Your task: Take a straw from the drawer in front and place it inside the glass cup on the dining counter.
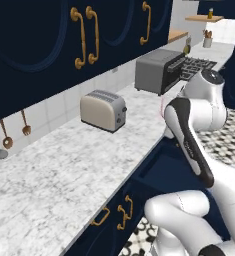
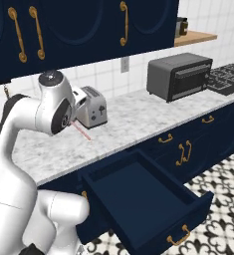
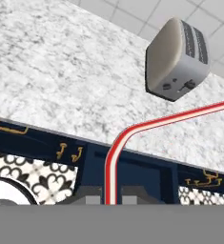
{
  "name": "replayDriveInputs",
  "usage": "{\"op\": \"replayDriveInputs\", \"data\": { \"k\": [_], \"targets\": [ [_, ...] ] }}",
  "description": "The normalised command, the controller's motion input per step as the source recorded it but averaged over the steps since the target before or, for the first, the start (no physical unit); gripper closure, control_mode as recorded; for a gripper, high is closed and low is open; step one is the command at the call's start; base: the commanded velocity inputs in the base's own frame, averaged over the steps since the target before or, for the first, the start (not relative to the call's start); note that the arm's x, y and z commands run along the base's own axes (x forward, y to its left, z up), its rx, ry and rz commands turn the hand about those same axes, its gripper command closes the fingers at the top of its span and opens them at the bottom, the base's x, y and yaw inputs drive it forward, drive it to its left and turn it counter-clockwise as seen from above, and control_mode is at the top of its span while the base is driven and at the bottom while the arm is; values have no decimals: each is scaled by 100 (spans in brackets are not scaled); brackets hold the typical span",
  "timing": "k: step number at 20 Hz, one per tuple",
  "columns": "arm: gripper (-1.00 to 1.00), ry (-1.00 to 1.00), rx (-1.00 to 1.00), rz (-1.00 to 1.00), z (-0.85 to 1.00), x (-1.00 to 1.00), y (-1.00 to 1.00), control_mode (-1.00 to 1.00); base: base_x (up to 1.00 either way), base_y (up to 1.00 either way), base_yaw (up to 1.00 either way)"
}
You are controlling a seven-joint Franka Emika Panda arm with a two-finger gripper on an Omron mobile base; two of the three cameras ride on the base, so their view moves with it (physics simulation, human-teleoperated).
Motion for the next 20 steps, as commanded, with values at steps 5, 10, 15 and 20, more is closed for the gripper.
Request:
{"op": "replayDriveInputs", "data": {
  "k": [5, 10, 15, 20],
  "targets": [
    [100, -14, -7, 19, 37, -10, 31, -100, 0, 0, 0],
    [100, -2, -9, 9, 58, -25, 15, -100, 0, 0, 0],
    [100, -9, -5, 2, 10, -12, 6, -100, 0, 0, 0],
    [100, -8, 0, 0, 0, -8, 0, -100, 0, 0, 0]
  ]
}}
